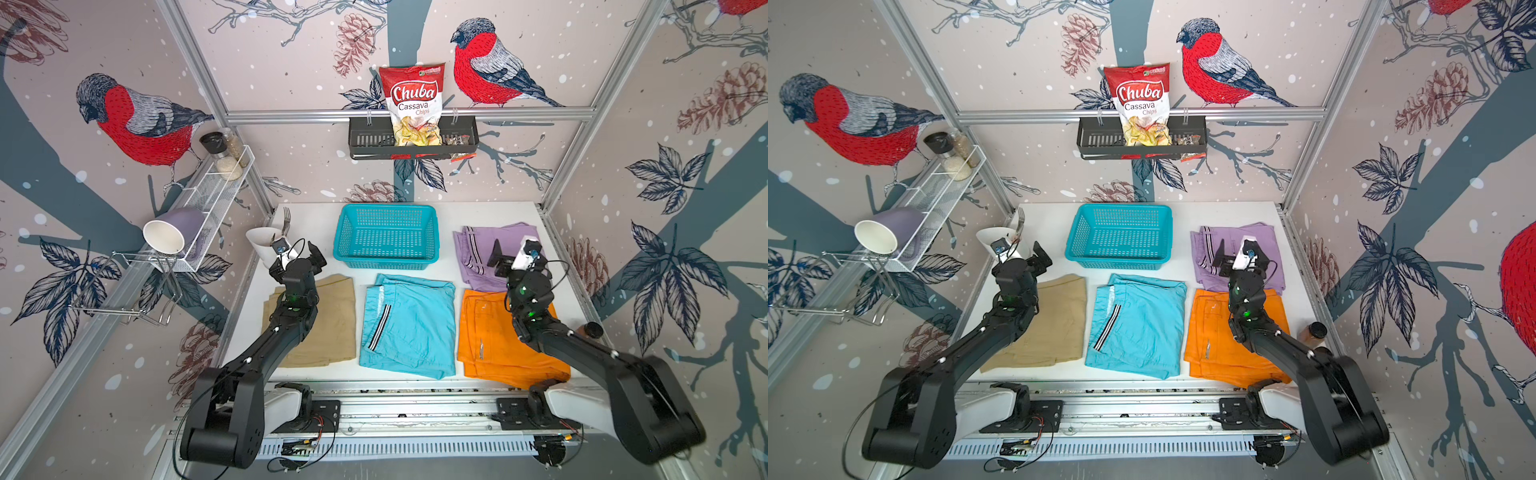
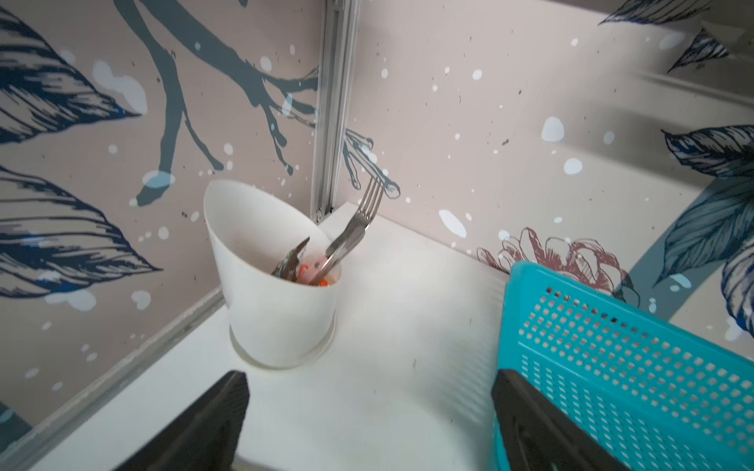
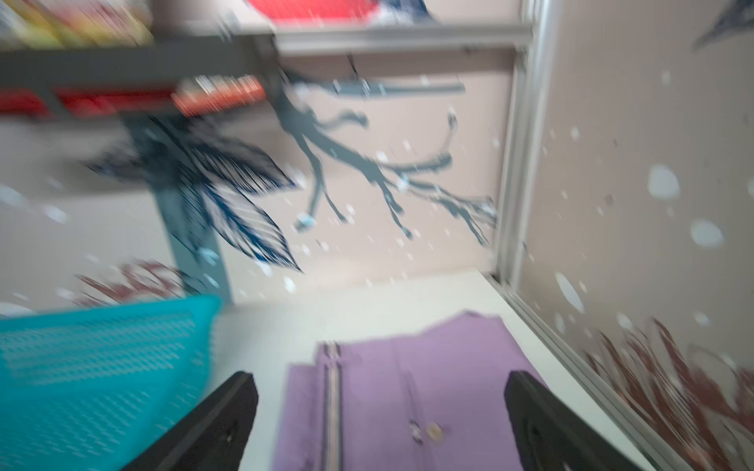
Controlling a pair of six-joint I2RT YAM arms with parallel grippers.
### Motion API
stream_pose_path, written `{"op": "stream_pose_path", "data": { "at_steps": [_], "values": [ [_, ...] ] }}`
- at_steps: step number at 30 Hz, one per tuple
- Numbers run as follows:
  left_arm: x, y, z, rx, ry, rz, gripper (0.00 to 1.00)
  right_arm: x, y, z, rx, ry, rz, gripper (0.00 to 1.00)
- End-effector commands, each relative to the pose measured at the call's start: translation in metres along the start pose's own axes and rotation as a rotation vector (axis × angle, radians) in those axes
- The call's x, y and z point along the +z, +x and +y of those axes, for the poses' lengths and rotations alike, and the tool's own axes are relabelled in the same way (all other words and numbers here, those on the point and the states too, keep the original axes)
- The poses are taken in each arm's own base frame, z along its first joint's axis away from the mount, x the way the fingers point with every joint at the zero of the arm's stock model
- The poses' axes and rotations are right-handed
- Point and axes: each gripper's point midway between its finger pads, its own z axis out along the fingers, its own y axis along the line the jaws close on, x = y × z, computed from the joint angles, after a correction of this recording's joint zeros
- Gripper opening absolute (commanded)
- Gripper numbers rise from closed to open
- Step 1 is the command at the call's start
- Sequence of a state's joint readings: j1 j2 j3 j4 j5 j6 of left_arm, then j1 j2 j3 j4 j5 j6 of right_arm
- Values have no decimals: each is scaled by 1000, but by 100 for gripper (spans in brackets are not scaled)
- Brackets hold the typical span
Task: Put the folded long pants in the basket
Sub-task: Pick up the long pant at the center of the board.
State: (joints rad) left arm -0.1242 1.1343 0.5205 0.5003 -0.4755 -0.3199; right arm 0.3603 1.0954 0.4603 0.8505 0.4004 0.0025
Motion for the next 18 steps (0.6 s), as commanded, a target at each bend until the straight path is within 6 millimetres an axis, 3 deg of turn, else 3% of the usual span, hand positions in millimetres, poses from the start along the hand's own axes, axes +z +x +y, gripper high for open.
{"op": "stream_pose_path", "data": {
  "at_steps": [1, 2, 3, 5, 6, 8, 10, 13, 14, 16, 18],
  "values": [
    [-27, 2, -29, -73, 205, 122, 97, -10, -19, 22, 72, -125, 159, 100],
    [-45, -10, -50, -95, 342, 134, 97, -12, -45, 21, 161, -121, 137, 100],
    [-66, -23, -69, -125, 478, 135, 97, -13, -70, -8, 334, 48, 77, 100],
    [-102, -45, -87, -220, 656, 121, 97, -29, -66, -55, 623, 366, 113, 100],
    [-115, -52, -87, -291, 682, 125, 97, -31, -69, -54, 653, 359, 141, 100],
    [-126, -53, -73, -426, 631, 170, 98, -30, -86, -20, 599, 113, 175, 100],
    [-130, -38, -55, -565, 526, 262, 96, -43, -81, 13, 573, -111, 230, 100],
    [-149, -36, -72, -598, 665, 309, 96, -77, -70, 50, 681, -425, 198, 100],
    [-154, -34, -79, -594, 713, 337, 96, -87, -60, 52, 733, -463, 188, 100],
    [-155, -23, -86, -566, 730, 419, 96, -98, -22, 50, 906, -473, 219, 100],
    [-152, 1, -92, -515, 724, 532, 96, -97, 13, 53, 935, -443, 351, 100]
  ]
}}
